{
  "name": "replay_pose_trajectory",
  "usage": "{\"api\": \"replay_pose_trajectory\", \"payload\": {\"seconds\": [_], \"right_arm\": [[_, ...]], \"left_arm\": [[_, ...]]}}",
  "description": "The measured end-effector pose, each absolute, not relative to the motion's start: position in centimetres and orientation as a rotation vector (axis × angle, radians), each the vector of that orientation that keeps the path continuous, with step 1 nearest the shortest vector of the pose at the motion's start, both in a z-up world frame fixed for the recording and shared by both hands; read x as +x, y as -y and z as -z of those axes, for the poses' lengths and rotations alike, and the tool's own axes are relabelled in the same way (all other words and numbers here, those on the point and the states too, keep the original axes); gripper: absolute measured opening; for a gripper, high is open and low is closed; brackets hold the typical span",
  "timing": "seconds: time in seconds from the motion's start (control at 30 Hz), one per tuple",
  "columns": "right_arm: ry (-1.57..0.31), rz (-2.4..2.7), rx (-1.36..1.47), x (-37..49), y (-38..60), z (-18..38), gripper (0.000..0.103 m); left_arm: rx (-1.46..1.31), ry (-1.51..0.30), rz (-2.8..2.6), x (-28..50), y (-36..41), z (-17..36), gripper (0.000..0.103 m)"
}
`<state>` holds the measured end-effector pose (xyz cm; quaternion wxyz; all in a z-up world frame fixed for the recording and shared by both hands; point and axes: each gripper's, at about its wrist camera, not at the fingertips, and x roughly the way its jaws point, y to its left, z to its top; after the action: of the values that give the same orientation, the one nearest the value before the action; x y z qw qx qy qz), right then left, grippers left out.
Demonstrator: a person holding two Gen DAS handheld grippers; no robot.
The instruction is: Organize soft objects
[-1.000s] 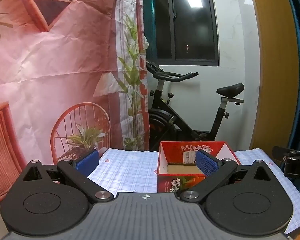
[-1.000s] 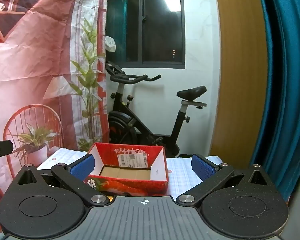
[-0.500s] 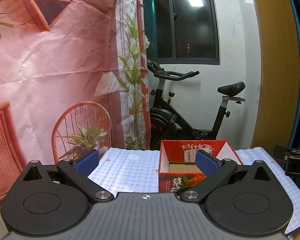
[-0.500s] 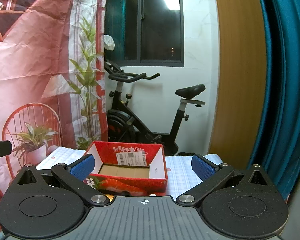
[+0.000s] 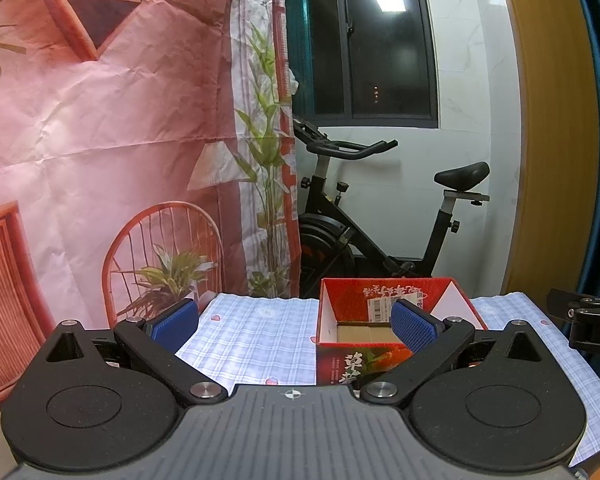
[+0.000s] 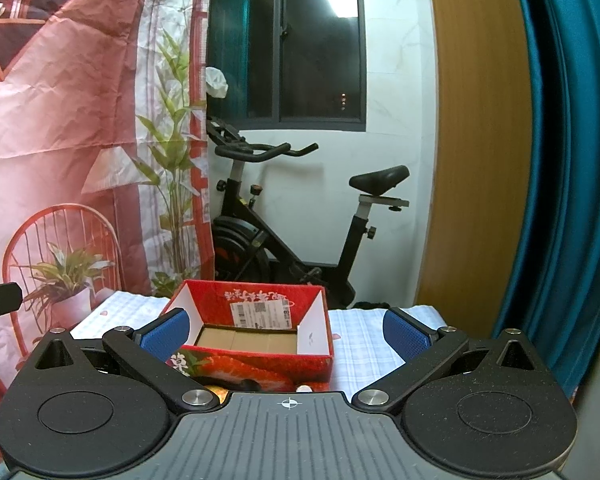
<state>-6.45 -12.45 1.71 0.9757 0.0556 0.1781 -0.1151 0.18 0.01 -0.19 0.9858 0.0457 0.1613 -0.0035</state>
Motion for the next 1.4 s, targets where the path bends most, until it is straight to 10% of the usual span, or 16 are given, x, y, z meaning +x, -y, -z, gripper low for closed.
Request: {"api": "replay_pose_trajectory", "payload": {"seconds": [1.4], "right_arm": [[-0.366,0.234,0.115,-6.27,12.38,-1.57,0.103]], "left_arm": [[0.089,-0.329,0.008,0.08,0.13,0.42,0.103]]}}
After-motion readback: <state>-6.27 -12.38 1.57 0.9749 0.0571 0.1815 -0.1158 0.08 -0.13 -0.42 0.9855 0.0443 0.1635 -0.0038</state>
